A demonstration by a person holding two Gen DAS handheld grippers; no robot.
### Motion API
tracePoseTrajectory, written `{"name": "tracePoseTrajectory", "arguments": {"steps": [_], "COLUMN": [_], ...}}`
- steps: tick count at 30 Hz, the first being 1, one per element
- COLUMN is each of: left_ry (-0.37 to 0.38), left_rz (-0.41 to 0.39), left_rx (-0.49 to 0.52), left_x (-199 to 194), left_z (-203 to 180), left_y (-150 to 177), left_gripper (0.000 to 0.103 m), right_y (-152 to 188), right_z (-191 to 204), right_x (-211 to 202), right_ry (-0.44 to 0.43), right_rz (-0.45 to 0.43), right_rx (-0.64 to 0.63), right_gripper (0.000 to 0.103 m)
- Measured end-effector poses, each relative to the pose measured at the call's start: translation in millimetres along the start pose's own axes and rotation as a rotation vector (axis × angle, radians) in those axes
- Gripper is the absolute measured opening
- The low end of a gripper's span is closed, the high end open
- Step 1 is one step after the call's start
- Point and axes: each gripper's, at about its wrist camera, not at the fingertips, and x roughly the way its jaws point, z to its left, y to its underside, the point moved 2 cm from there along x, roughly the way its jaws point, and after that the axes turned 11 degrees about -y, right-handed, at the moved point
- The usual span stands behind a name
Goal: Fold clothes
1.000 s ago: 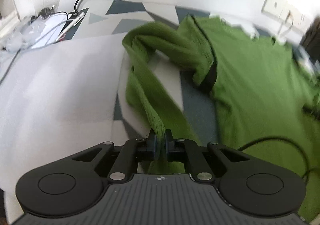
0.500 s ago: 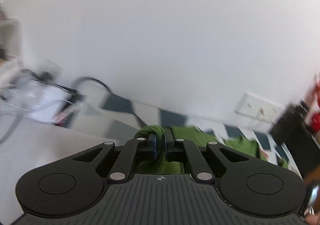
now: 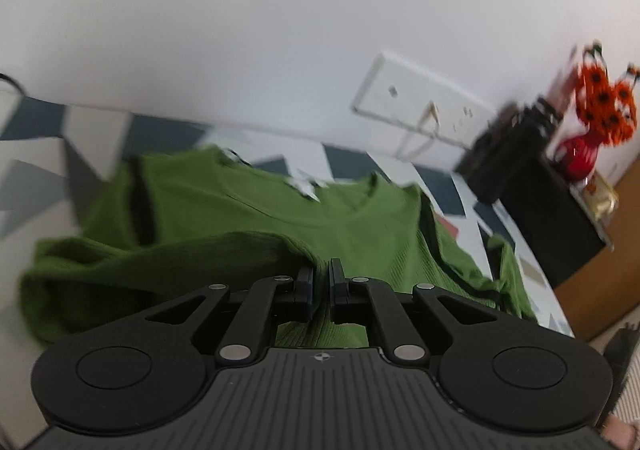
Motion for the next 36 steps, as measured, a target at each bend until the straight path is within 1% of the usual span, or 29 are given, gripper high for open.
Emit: {"name": "tracePoseTrajectory", "arguments": {"steps": [2, 4, 7, 11, 12, 14, 15, 16, 17, 18, 20, 21, 22, 23, 24, 25, 26, 28, 30, 33, 36], "left_ry": [0.003, -0.017, -0.053, -0.063, -0.065, -0.057, -0.051, -0.043, -0.043, -0.052, -0.052, -0.046, -0.055, -0.088, -0.127, -0.162, -0.189, -0.239, -0.277, -0.33, -0.339], "left_rz": [0.03, 0.052, 0.112, 0.108, 0.11, 0.121, 0.126, 0.123, 0.107, 0.079, 0.012, -0.024, -0.086, -0.191, -0.303, -0.386, -0.403, -0.365, -0.269, -0.116, -0.024], "left_rx": [0.02, 0.039, 0.046, 0.076, 0.085, 0.09, 0.092, 0.095, 0.102, 0.112, 0.119, 0.105, 0.079, 0.028, -0.032, -0.086, -0.128, -0.195, -0.223, -0.204, -0.187], "left_x": [19.2, 38.1, 59.8, 61.8, 61.5, 60.0, 57.6, 53.7, 47.6, 39.0, 17.3, 3.8, -13.3, -36.2, -60.1, -79.8, -90.5, -101.3, -98.5, -89.6, -80.3], "left_z": [-11.1, -17.9, -20.7, -24.0, -24.9, -25.5, -26.2, -27.4, -28.4, -28.8, -24.2, -18.1, -9.9, 2.7, 17.0, 31.4, 46.7, 78.6, 103.8, 126.6, 131.4], "left_y": [4.1, 10.9, 20.8, 24.2, 24.3, 23.2, 22.4, 21.5, 20.3, 18.2, 11.2, 6.2, 1.1, -2.5, -3.0, -3.4, -3.2, 1.2, 12.9, 44.1, 69.1], "left_gripper": [0.007, 0.008, 0.008, 0.008, 0.012, 0.021, 0.041, 0.072, 0.085, 0.095, 0.095, 0.095, 0.095, 0.095, 0.099, 0.102, 0.102, 0.102, 0.102, 0.102, 0.102], "right_y": [0.6, 0.1, 1.5, 2.5, 2.8, 3.0, 2.5, 2.0, 1.6, 1.2, 0.0, -0.4, -0.8, -1.1, -1.3, -1.6, -2.3, -3.9, -8.4, -18.2, -28.2], "right_z": [-1.2, -2.6, -2.4, -3.0, -3.0, -2.7, -2.6, -2.5, -2.7, -2.8, -3.1, -3.1, -3.0, -2.6, -2.3, -2.0, -1.0, 1.5, 8.9, 27.9, 53.5], "right_x": [0.5, 1.3, 0.6, 0.2, 0.2, 0.1, 0.2, 0.3, 0.3, 0.4, 0.4, 0.4, 0.4, 0.1, -0.1, -0.1, -0.9, -2.7, -6.8, -9.3, -6.3], "right_ry": [-0.007, -0.013, -0.013, -0.016, -0.015, -0.013, -0.013, -0.012, -0.013, -0.014, -0.016, -0.017, -0.019, -0.022, -0.025, -0.03, -0.033, -0.042, -0.071, -0.145, -0.233], "right_rz": [-0.008, -0.013, -0.02, -0.025, -0.026, -0.026, -0.023, -0.02, -0.015, -0.01, 0.002, 0.007, 0.012, 0.015, 0.018, 0.021, 0.02, 0.017, -0.004, -0.027, -0.032], "right_rx": [0.011, 0.023, 0.026, 0.029, 0.031, 0.034, 0.036, 0.037, 0.038, 0.039, 0.04, 0.041, 0.041, 0.037, 0.034, 0.029, 0.026, 0.018, 0.002, -0.045, -0.097], "right_gripper": [0.102, 0.102, 0.102, 0.102, 0.102, 0.102, 0.102, 0.102, 0.102, 0.102, 0.102, 0.102, 0.102, 0.102, 0.102, 0.102, 0.102, 0.102, 0.102, 0.102, 0.102]}}
